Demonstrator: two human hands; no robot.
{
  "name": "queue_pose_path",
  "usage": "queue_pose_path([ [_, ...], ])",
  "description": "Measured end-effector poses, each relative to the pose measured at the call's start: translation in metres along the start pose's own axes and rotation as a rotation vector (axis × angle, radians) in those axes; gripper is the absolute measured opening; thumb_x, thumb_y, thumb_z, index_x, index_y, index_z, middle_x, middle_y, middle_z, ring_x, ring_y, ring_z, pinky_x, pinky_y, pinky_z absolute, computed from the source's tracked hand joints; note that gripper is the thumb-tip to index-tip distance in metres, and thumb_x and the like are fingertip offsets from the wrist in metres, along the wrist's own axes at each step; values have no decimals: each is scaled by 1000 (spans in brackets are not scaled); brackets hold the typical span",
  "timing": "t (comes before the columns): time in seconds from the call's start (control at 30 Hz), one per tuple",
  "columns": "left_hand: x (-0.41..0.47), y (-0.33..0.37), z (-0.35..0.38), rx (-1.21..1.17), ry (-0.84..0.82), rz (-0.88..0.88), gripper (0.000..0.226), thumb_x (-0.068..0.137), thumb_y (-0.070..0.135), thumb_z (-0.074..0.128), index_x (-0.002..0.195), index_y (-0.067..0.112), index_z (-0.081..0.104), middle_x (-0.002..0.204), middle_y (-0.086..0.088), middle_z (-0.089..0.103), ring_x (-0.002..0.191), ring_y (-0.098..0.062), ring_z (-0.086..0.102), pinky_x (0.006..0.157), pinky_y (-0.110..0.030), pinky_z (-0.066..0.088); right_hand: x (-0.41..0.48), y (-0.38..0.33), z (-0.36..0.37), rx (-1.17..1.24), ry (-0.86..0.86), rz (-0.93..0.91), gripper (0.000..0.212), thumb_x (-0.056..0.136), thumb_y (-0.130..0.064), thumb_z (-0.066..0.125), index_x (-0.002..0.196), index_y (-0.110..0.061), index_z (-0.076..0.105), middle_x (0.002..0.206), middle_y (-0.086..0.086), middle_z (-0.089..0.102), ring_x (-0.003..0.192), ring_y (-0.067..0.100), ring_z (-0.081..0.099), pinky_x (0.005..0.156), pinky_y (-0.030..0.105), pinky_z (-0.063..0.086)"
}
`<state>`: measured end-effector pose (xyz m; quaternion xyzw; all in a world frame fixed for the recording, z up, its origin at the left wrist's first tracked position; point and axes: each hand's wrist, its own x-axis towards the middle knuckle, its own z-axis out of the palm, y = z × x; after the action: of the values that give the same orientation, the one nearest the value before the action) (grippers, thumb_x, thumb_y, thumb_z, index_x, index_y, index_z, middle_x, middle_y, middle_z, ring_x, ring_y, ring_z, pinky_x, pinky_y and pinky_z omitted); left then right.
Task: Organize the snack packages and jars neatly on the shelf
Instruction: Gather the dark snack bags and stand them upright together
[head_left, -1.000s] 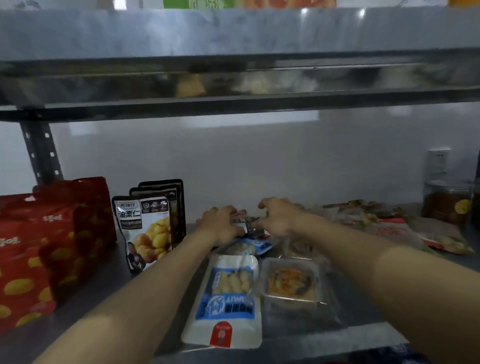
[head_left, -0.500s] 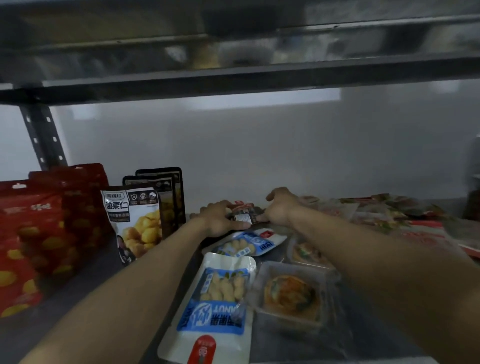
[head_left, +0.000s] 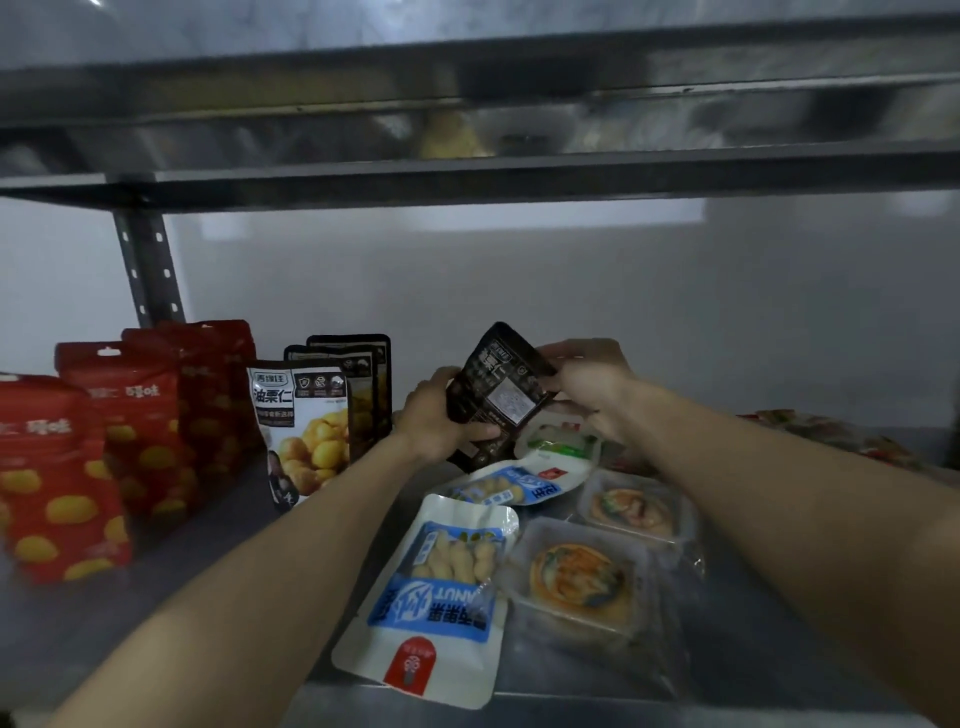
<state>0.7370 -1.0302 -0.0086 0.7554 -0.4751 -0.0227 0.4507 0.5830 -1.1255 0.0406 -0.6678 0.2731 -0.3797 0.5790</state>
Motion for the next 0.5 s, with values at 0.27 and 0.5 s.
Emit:
queue_pose_path([
  [0.27,-15,24,-2,-250,196,84,63,70,6,83,121,4,46,101,1,59,97,-14,58,70,-9,46,-13,-13,-11,148,18,-123,30,82,-1,74,109,-4,62,99,11,68,82,23,69,74,33,59],
  [0.5,-34,50,1,-242,86,166,48,83,23,73,126,13,54,114,0,66,105,-15,63,86,-19,50,-35,-2,-10,-32,-107,-164,14,86,-9,71,96,-18,70,101,8,73,86,22,72,78,38,60],
])
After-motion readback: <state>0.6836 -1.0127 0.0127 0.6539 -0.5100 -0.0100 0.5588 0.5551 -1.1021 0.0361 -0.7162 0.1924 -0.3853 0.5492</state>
